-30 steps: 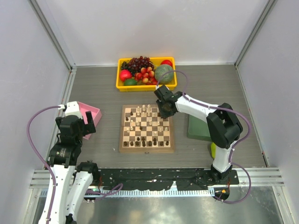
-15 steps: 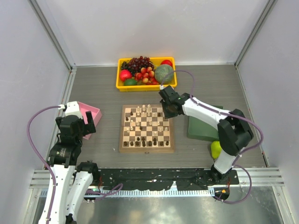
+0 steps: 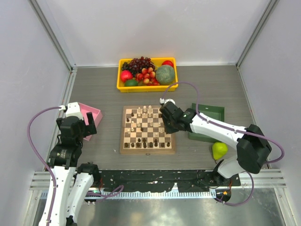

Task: Set up the chess pieces on the board

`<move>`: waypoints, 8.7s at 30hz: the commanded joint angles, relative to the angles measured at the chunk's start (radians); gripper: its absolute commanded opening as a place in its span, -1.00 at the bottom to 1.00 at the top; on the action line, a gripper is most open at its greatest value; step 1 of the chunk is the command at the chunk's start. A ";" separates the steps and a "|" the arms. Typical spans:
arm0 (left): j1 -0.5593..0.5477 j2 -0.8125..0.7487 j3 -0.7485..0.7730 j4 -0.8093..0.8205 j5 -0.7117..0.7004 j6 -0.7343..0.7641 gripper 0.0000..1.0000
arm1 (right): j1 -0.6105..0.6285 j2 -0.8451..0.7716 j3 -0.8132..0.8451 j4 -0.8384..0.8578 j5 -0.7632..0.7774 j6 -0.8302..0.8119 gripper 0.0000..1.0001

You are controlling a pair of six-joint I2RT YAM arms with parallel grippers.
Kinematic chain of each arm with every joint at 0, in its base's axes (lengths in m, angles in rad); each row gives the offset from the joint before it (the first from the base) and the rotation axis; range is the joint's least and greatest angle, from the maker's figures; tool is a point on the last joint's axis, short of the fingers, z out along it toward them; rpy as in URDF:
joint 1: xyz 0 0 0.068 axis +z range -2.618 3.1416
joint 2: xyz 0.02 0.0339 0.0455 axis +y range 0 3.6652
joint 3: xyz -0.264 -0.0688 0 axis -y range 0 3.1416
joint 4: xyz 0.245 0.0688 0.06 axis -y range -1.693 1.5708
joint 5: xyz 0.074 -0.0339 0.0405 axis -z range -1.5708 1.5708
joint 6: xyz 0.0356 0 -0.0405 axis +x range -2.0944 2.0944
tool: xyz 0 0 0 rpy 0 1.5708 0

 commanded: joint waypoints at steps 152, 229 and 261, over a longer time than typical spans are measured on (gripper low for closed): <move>0.004 0.005 0.001 0.041 0.011 -0.003 0.98 | -0.118 0.212 0.339 0.033 0.021 -0.100 -0.62; 0.004 0.018 0.001 0.039 0.028 -0.001 0.98 | 0.164 0.086 -0.027 0.100 0.090 0.107 -0.37; 0.003 0.004 0.002 0.036 0.021 -0.001 0.98 | 0.167 0.143 0.240 0.122 0.013 0.012 -0.12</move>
